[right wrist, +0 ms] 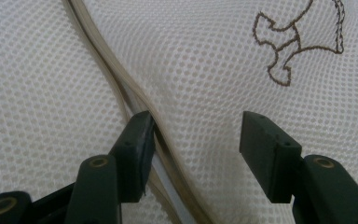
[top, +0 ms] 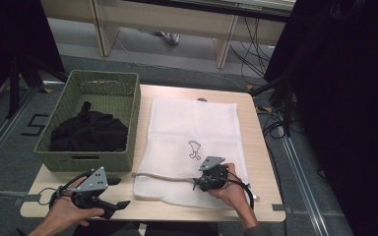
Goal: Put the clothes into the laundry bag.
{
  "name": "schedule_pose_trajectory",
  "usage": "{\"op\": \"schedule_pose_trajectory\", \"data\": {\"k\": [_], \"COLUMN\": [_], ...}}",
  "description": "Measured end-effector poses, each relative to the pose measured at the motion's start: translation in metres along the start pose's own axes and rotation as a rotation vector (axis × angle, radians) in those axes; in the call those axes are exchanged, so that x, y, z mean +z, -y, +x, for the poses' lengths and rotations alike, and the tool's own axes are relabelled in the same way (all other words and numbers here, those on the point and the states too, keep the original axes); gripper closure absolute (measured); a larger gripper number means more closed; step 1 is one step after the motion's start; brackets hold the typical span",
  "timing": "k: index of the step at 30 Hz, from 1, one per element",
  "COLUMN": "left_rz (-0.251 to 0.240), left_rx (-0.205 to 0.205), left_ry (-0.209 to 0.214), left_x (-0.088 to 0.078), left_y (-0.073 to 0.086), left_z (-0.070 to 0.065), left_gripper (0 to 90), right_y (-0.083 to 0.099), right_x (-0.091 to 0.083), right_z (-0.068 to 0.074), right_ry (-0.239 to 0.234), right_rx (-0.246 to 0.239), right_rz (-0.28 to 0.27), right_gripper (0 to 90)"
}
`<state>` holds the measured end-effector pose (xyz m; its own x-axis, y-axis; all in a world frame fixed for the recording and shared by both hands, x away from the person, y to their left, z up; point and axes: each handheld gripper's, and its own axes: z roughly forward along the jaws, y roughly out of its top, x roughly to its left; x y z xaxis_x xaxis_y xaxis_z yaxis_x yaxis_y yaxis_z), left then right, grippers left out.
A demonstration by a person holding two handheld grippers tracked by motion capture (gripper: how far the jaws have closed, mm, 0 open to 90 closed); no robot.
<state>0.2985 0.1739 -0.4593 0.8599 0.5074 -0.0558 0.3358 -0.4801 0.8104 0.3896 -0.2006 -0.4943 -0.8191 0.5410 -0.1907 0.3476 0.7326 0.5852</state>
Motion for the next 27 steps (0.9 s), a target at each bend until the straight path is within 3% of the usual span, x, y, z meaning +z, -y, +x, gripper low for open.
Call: {"op": "schedule_pose_trajectory", "data": {"k": [1, 2, 3, 5, 6, 7, 9, 10, 13, 14, 16, 17, 19, 21, 22, 25, 26, 27], "left_rz": [0.0, 0.0, 0.006, 0.001, 0.002, 0.002, 0.003, 0.002, 0.002, 0.004, -0.003, 0.004, 0.004, 0.006, 0.006, -0.003, -0.011, -0.011], "left_rx": [0.022, 0.022, 0.0, -0.013, -0.012, 0.018, 0.023, -0.009, 0.007, -0.012, -0.012, -0.013, -0.01, -0.006, 0.017, 0.021, -0.012, -0.012], "left_ry": [0.0, 0.0, -0.005, -0.005, -0.001, 0.001, 0.004, 0.002, 0.004, -0.008, -0.004, -0.009, -0.015, 0.002, 0.004, -0.009, -0.011, -0.011], "left_x": [0.0, 0.0, 0.0, 0.001, 0.0, 0.0, -0.001, 0.0, -0.001, 0.0, 0.0, -0.001, -0.001, -0.002, -0.003, -0.003, -0.003, -0.003], "left_y": [0.0, 0.0, 0.001, 0.001, 0.0, 0.0, 0.0, 0.0, -0.001, 0.0, 0.0, 0.0, 0.0, -0.001, -0.002, -0.001, -0.001, -0.001], "left_z": [0.001, 0.001, 0.0, -0.001, -0.001, 0.001, 0.001, 0.0, 0.001, 0.0, 0.0, 0.0, 0.0, 0.001, 0.003, 0.002, 0.002, 0.002], "left_gripper": [22.2, 22.2, 22.2, 22.2, 22.2, 22.2, 22.2, 22.2, 22.2, 22.1, 22.2, 22.2, 22.2, 22.2, 22.2, 22.2, 22.2, 22.2], "right_y": [-0.001, -0.001, -0.004, -0.007, -0.008, -0.009, -0.01, -0.011, -0.012, -0.011, -0.012, -0.012, -0.013, -0.016, -0.016, -0.018, -0.021, -0.023], "right_x": [0.0, 0.0, 0.003, 0.005, 0.004, 0.005, 0.006, 0.008, 0.009, 0.011, 0.013, 0.013, 0.014, 0.014, 0.014, 0.013, 0.011, 0.01], "right_z": [0.001, 0.001, -0.001, 0.0, 0.003, 0.002, 0.003, 0.002, 0.003, 0.002, -0.001, 0.001, 0.001, 0.001, 0.001, -0.001, -0.002, -0.004], "right_ry": [0.012, 0.012, -0.003, -0.005, -0.008, -0.005, 0.007, 0.008, -0.014, -0.017, -0.026, -0.031, -0.037, -0.018, -0.018, -0.018, -0.018, -0.011], "right_rx": [0.019, 0.019, -0.016, -0.015, 0.016, -0.003, 0.013, -0.009, 0.008, 0.017, 0.007, 0.06, 0.051, 0.052, 0.052, 0.056, 0.062, 0.049], "right_rz": [0.005, 0.005, -0.003, -0.008, 0.005, 0.005, 0.022, 0.022, 0.038, 0.024, 0.005, 0.014, 0.013, 0.021, 0.021, 0.0, -0.014, -0.027], "right_gripper": [47.1, 47.1, 47.6, 48.4, 49.0, 49.8, 51.4, 53.5, 57.6, 61.4, 64.1, 70.7, 73.0, 81.8, 81.8, 85.0, 85.7, 85.8]}}
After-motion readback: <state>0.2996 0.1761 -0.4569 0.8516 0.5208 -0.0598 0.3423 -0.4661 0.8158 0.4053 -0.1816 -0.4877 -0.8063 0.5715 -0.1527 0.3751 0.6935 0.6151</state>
